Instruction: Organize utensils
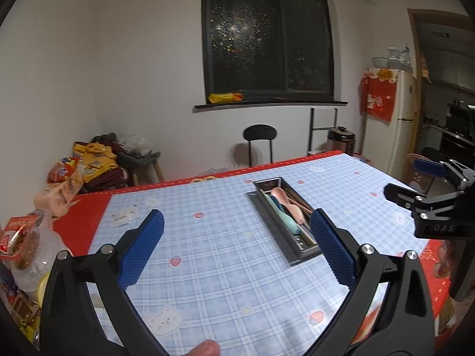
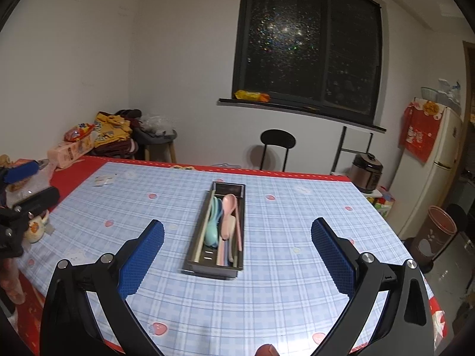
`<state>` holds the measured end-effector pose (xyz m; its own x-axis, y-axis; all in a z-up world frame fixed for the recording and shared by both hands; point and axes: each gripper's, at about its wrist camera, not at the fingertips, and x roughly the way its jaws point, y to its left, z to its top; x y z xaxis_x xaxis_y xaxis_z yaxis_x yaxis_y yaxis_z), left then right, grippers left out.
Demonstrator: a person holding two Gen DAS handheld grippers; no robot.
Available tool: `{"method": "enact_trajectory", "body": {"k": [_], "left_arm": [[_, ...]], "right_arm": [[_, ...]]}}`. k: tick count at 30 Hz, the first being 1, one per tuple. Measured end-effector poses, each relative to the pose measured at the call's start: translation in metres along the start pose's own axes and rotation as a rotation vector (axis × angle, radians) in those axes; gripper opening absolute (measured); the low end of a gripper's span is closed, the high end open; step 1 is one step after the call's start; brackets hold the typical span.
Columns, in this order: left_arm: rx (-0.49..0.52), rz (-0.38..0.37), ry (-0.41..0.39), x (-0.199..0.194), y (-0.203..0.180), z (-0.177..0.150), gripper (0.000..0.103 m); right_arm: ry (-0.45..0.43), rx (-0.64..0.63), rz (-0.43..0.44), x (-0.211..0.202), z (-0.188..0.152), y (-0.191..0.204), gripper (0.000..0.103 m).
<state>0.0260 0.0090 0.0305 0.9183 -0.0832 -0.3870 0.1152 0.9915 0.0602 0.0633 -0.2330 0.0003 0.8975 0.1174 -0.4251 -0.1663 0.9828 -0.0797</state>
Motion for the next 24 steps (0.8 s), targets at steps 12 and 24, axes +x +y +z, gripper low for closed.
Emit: {"method": "enact_trajectory", "body": {"k": [12,24], "left_arm": [[-0.025,0.019,0.020,0.009,0.003,0.001,0.097],[-0.019,0.026,0.026,0.012,0.000,-0.001,0.097]], "right_arm": [[0.015,0.011,-0.034,0.003,-0.005,-0.008,0.097],[0.015,0.010,-0.050,0.003,-0.004,-0.011,0.097]]}}
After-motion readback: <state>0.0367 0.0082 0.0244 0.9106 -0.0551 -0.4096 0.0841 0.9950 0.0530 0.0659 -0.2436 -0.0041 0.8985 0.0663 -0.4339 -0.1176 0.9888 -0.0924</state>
